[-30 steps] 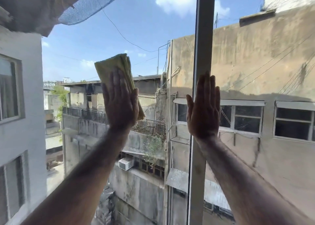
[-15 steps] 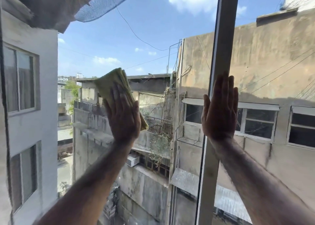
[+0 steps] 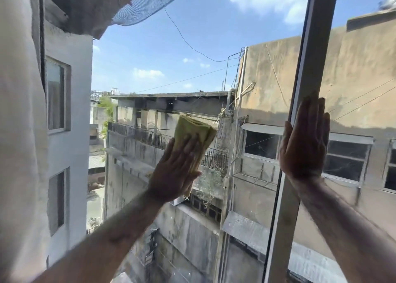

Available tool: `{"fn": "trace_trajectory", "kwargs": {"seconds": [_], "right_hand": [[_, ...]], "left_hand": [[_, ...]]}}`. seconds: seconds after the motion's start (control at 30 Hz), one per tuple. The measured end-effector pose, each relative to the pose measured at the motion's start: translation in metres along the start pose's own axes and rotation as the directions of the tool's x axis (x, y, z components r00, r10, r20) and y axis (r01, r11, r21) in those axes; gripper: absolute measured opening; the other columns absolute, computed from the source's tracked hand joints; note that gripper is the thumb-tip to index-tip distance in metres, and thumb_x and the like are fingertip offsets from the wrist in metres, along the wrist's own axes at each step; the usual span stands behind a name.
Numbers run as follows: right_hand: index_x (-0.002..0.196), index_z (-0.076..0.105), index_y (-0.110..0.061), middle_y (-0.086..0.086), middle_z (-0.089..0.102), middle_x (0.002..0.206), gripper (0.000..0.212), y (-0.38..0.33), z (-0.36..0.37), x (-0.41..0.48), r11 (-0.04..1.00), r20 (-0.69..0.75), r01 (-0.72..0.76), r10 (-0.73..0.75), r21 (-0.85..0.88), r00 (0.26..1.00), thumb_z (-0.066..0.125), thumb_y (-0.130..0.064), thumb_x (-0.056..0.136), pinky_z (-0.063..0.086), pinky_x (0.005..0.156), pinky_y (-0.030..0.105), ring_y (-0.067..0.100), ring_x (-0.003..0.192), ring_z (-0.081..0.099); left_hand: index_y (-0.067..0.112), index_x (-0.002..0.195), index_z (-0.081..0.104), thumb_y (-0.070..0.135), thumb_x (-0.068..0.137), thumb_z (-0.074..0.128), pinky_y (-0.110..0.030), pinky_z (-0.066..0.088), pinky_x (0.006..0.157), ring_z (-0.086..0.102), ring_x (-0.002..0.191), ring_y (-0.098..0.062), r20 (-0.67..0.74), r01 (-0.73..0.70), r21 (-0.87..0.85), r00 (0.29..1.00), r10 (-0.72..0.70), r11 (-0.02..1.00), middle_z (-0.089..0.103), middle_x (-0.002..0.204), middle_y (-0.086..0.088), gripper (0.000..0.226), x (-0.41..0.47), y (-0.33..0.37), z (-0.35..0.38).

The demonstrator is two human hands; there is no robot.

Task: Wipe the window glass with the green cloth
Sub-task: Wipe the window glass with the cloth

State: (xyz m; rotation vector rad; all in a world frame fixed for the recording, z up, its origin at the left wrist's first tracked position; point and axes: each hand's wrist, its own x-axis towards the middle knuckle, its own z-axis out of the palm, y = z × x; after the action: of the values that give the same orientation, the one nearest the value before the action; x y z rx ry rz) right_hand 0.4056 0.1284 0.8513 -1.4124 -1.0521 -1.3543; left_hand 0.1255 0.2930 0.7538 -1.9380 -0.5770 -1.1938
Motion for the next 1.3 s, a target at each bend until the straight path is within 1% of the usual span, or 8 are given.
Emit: {"fn": "trace_trajectory", "kwargs": {"seconds": [0.1, 0.23, 0.33, 0.53, 0.67, 0.97, 1.17, 1.3], "right_hand": [[0.169, 0.009, -0.004, 0.016, 0.011, 0.179, 0.062, 0.000, 0.000, -0.001, 1.000, 0.008, -0.008, 0.008, 0.001, 1.000, 0.033, -0.022, 0.115, 0.016, 0.136, 0.051, 0.031, 0.167, 0.011], [0.169, 0.008, -0.005, 0.015, 0.011, 0.179, 0.062, 0.000, 0.001, 0.000, 1.000, 0.007, -0.015, 0.015, -0.003, 1.000, 0.034, -0.020, 0.115, 0.016, 0.136, 0.050, 0.031, 0.167, 0.011], [0.169, 0.010, -0.004, 0.016, 0.013, 0.179, 0.061, -0.001, 0.002, -0.001, 1.000, -0.002, -0.011, 0.011, -0.002, 1.000, 0.034, -0.020, 0.115, 0.016, 0.136, 0.050, 0.031, 0.167, 0.012], [0.169, 0.009, -0.005, 0.015, 0.012, 0.179, 0.061, 0.001, 0.003, -0.001, 1.000, -0.001, -0.009, 0.009, 0.000, 1.000, 0.033, -0.020, 0.115, 0.016, 0.136, 0.051, 0.030, 0.167, 0.012], [0.169, 0.009, -0.005, 0.015, 0.012, 0.179, 0.062, 0.001, 0.002, -0.002, 1.000, 0.005, -0.008, 0.008, 0.006, 1.000, 0.034, -0.019, 0.114, 0.017, 0.135, 0.052, 0.030, 0.167, 0.011], [0.169, 0.012, -0.003, 0.017, 0.014, 0.178, 0.060, 0.002, 0.005, -0.001, 1.000, -0.006, -0.001, 0.001, -0.020, 1.000, 0.030, -0.022, 0.115, 0.012, 0.137, 0.046, 0.032, 0.167, 0.013], [0.169, 0.011, -0.002, 0.018, 0.014, 0.178, 0.060, 0.004, 0.006, -0.001, 1.000, -0.007, 0.014, -0.014, -0.016, 1.000, 0.031, -0.021, 0.115, 0.015, 0.136, 0.051, 0.033, 0.167, 0.013], [0.168, 0.014, -0.001, 0.019, 0.016, 0.178, 0.059, 0.002, 0.005, -0.002, 1.000, -0.016, 0.000, 0.000, -0.007, 1.000, 0.031, -0.019, 0.114, 0.016, 0.136, 0.051, 0.033, 0.166, 0.015]], "left_hand": [[0.005, 0.161, 0.031, 0.040, 0.109, 0.044, -0.062, 0.032, 0.125, 0.026, 0.161, -0.033, 0.034, -0.189, 0.061, 0.982, 0.187, 0.980, 0.031, 0.170, -0.017, 0.063, -0.027, -0.039, -0.005], [0.004, 0.165, 0.014, 0.042, 0.109, 0.026, -0.057, 0.020, 0.132, 0.016, 0.164, -0.031, -0.113, 0.679, -0.112, 0.717, -0.688, 0.726, 0.019, 0.174, -0.018, 0.069, 0.011, -0.056, -0.017], [0.003, 0.164, 0.015, 0.046, 0.109, 0.023, -0.058, 0.019, 0.132, 0.019, 0.163, -0.031, -0.181, 0.794, -0.213, 0.541, -0.821, 0.570, 0.020, 0.174, -0.018, 0.070, 0.060, -0.042, -0.024], [0.003, 0.164, 0.022, 0.043, 0.110, 0.034, -0.055, 0.018, 0.133, 0.015, 0.164, -0.029, -0.142, 0.308, -0.085, 0.937, -0.318, 0.947, 0.021, 0.174, -0.016, 0.068, 0.088, 0.002, -0.010], [0.004, 0.163, 0.026, 0.045, 0.110, 0.041, -0.057, 0.026, 0.129, 0.017, 0.164, -0.030, 0.027, -0.154, 0.017, 0.988, 0.153, 0.988, 0.022, 0.174, -0.016, 0.068, 0.023, -0.004, -0.003], [0.001, 0.164, 0.016, 0.052, 0.108, 0.026, -0.054, 0.015, 0.134, 0.013, 0.164, -0.031, -0.099, 0.611, -0.154, 0.773, -0.627, 0.777, 0.017, 0.175, -0.017, 0.076, 0.083, -0.013, -0.028], [0.003, 0.162, 0.029, 0.049, 0.108, 0.044, -0.055, 0.027, 0.128, 0.020, 0.163, -0.031, -0.067, -0.037, -0.055, 0.997, 0.033, 0.998, 0.026, 0.173, -0.017, 0.072, 0.085, 0.056, -0.004], [0.001, 0.159, 0.034, 0.040, 0.107, 0.046, -0.060, 0.032, 0.125, 0.025, 0.161, -0.034, -0.061, 0.074, -0.038, 0.995, -0.077, 0.997, 0.030, 0.170, -0.019, 0.065, 0.008, 0.019, 0.000]]}}
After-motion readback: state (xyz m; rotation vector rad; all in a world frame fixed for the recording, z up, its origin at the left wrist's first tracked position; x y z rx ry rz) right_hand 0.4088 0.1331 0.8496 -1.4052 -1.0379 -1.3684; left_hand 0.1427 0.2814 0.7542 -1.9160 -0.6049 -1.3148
